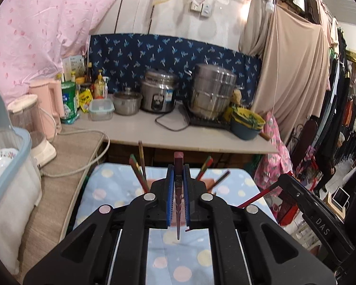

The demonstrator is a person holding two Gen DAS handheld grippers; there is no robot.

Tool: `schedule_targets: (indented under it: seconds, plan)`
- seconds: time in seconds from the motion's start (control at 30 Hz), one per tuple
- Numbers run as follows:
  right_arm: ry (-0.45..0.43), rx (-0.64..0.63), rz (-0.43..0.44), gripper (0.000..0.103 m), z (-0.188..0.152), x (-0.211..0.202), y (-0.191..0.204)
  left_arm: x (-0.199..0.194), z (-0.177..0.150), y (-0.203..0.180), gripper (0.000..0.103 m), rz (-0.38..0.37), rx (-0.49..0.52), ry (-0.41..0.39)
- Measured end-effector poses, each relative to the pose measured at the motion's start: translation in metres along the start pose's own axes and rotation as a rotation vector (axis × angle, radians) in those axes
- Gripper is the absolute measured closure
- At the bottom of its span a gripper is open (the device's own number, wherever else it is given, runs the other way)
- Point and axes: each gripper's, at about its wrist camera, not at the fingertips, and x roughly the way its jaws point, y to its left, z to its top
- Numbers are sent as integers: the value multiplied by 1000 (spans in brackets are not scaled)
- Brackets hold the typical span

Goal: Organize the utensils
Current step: 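Carry both chopsticks to the pink basket and lower them in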

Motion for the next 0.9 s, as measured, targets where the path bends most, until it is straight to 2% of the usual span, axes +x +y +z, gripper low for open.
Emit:
schedule_targets:
  seconds: [0.33,0.6,0.9]
  plan:
    - [-64,-2,-1,96,51,30,5,16,49,2,96,22,1,-97]
    - [-36,-19,-38,96,58,69,-1,49,57,17,96,51,1,-94]
    - [-41,-10,-16,96,69,87,0,71,58,29,96,61,-13,-76]
